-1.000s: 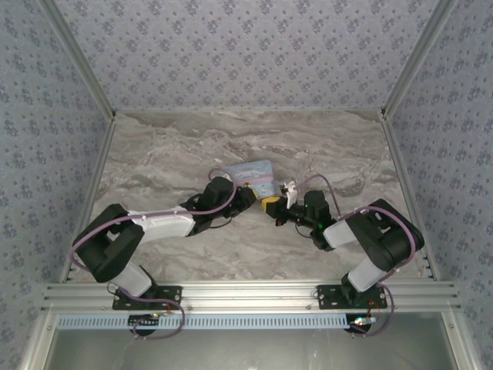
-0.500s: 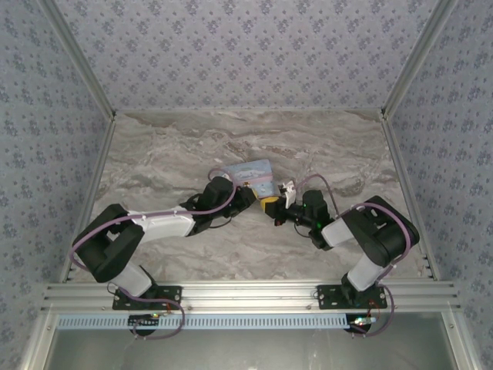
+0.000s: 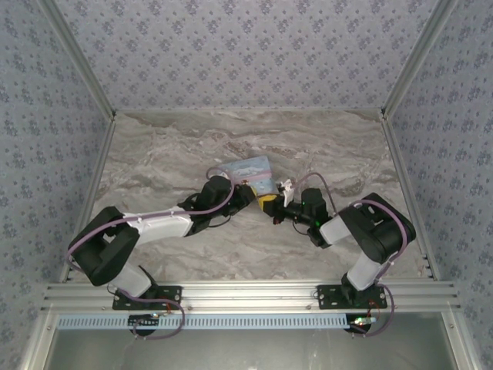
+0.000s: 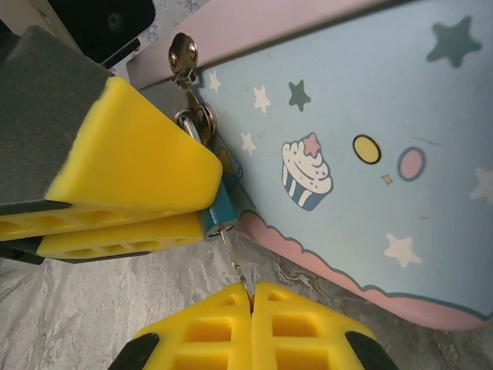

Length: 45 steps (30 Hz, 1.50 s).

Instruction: Unlock a padlock with a key

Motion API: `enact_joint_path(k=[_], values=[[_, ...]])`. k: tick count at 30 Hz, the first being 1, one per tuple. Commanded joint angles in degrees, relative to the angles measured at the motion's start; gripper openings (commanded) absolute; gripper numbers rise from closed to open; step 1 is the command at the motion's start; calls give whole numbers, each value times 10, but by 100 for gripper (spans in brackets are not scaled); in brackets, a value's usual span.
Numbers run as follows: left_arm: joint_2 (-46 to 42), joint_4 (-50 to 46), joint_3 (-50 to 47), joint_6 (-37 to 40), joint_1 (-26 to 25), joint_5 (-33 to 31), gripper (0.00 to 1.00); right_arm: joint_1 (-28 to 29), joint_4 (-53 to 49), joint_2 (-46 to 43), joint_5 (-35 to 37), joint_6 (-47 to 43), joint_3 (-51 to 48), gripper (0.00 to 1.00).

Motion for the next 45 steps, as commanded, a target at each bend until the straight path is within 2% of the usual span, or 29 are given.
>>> enact_joint_path(k=[1,8,15,23,30,36,45], values=[[-33,33,18,5,-9,36,16,-1,21,12,-6,-16,22,0],[-33,25,12,9,-9,36,16,-7,14,-4,-15,-18,28,0],[-34,-2,9,27,-9,34,16,-21,11,-10,-48,-10,36,0],[-25,10,0,32,-10,38,16,-29,1,8,-92,3,56,0],[-11,-1,11,43,-9,44,16,-32,12,6,-85,17,59,0],[17,12,11,44,-10,43,16,-30,-18,-15,-77,19,60,0],[64,37,22,43,-7,37,16,-32,-43,11,-25,30,3,0]])
